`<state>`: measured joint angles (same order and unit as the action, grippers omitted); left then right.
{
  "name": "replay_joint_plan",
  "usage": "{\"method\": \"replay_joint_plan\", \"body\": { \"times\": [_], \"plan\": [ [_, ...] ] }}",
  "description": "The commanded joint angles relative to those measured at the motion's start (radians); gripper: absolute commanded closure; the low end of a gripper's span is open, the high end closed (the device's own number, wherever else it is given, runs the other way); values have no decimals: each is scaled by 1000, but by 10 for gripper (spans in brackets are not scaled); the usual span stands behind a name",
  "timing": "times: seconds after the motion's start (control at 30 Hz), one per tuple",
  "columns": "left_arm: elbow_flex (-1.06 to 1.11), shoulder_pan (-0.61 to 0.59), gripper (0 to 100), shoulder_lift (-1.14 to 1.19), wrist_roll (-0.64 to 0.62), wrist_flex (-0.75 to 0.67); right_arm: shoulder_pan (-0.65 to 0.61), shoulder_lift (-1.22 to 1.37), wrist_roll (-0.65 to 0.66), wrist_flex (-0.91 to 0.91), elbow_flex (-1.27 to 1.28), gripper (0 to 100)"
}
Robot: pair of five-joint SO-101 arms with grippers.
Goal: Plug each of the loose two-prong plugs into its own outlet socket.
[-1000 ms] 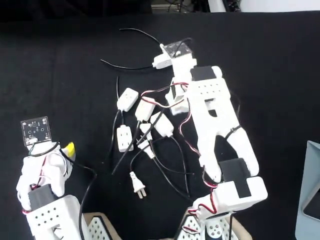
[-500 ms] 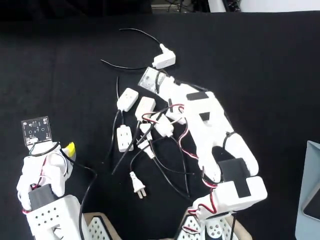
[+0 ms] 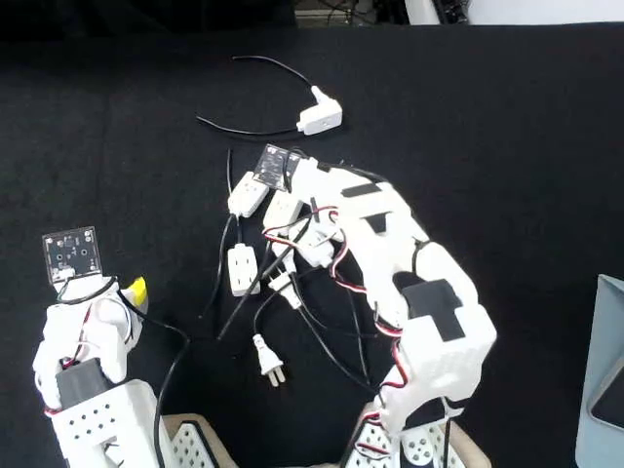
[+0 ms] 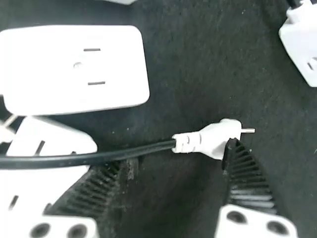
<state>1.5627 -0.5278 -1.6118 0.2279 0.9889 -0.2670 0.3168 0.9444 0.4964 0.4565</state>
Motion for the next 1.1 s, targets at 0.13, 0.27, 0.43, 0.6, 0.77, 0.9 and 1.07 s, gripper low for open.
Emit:
{"method": "replay_joint_plan", "body": {
  "times": [0.13,0.27,0.43,0.6,0.77,0.9,1.07],
  "plan": [
    [-5,7,715,-9,-2,2,-69,21,11,-112,-50,850],
    [-5,7,715,-9,-2,2,-104,21,12,-120,-50,930],
    [-4,7,715,-9,-2,2,-103,15,9,-120,-51,966],
    [4,7,715,-9,-2,-3,-81,-31,-6,-104,-39,987],
    [4,8,715,-9,-2,-5,-77,-160,-157,32,-36,987],
    [5,8,715,-9,-2,-5,-74,-286,-252,170,-36,987],
    [5,8,715,-9,-2,-5,-74,-409,-365,336,-35,987]
  ]
}}
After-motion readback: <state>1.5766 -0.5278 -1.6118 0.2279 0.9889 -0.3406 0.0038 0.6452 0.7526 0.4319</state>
